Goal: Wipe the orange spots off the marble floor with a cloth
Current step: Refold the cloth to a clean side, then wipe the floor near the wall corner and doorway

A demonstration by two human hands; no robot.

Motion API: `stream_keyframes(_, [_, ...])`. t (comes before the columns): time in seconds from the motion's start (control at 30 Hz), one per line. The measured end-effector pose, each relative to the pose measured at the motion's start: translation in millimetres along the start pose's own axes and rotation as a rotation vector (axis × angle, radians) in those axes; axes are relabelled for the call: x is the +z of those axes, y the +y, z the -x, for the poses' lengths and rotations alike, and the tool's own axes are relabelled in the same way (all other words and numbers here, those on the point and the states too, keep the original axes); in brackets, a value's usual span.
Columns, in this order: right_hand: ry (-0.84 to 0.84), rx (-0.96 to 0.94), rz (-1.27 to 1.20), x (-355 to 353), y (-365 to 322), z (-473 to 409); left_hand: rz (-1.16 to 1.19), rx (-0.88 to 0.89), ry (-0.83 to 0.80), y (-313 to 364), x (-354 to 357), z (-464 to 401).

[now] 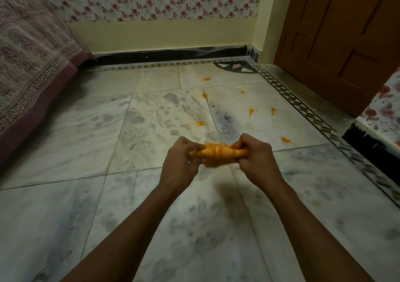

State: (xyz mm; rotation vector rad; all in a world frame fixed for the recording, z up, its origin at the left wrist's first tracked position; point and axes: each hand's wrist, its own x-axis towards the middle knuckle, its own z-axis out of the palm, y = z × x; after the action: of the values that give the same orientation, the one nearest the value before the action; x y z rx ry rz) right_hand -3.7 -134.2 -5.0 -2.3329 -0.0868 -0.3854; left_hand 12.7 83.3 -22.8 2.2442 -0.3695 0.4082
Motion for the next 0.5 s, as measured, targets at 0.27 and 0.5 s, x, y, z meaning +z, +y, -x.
stream_keyframes(0.27, [-0.333, 0.238, 0.311, 53, 57, 30, -0.342, 0.095, -0.386, -96, 59, 51])
stream_keyframes(0.5, [-0.239, 0.585, 0.461, 174, 53, -6, -0.611, -0.047, -0.219, -191, 57, -19])
